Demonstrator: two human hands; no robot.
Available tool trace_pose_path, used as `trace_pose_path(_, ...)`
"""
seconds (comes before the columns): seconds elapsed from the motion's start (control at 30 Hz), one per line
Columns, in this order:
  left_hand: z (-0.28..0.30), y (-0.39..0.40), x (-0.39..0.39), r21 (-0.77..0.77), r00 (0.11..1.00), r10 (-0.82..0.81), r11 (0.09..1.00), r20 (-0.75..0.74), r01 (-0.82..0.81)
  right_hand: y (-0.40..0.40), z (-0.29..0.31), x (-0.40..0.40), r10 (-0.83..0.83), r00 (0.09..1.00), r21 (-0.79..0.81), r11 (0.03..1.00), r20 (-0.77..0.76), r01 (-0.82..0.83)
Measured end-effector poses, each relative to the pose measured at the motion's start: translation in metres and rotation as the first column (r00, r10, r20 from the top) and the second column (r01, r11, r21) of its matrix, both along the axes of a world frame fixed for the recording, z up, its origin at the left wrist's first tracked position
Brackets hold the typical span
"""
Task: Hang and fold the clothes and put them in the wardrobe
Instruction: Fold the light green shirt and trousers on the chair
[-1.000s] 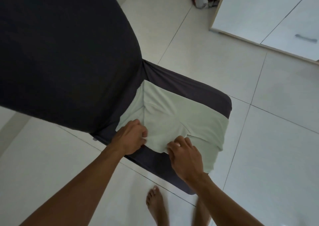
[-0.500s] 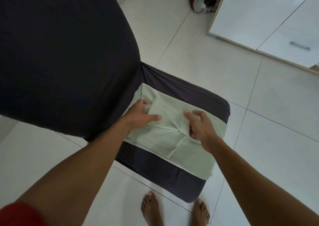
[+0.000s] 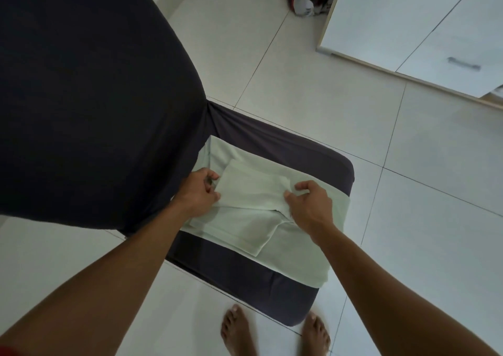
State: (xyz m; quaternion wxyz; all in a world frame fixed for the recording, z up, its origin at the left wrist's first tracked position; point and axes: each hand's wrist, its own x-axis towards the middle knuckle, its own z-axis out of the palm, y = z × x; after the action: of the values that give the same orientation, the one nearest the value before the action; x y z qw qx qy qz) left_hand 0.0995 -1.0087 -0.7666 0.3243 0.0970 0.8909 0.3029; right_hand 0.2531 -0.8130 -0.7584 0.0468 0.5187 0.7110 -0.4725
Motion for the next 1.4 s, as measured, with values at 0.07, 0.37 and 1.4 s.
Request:
trace_pose_path(0.07, -0.001, 0.0, -0.001, -0.042, 0.999, -0.017, 0.999, -0.033, 0.015, 0.001, -0.002, -0.003, -0.048, 0.999, 0.016, 0.999, -0.012, 0.048)
trace_pose_path(0.37, 0.009, 0.021, -0.003, -0.091, 0.992, -0.043, 0.995, -0.118, 0.033, -0.004, -0.002, -0.011, -0.083, 0.99, -0.01, 0.997, -0.117, 0.082)
trace_pose_path(1.4, 0.011, 0.04, 0.047, -0.515, 0.709, -0.652, 0.719, -0.268, 0.466, -0.017, 0.001, 0.035, 0.696, 0.614, 0.445, 0.446, 0.372, -0.776)
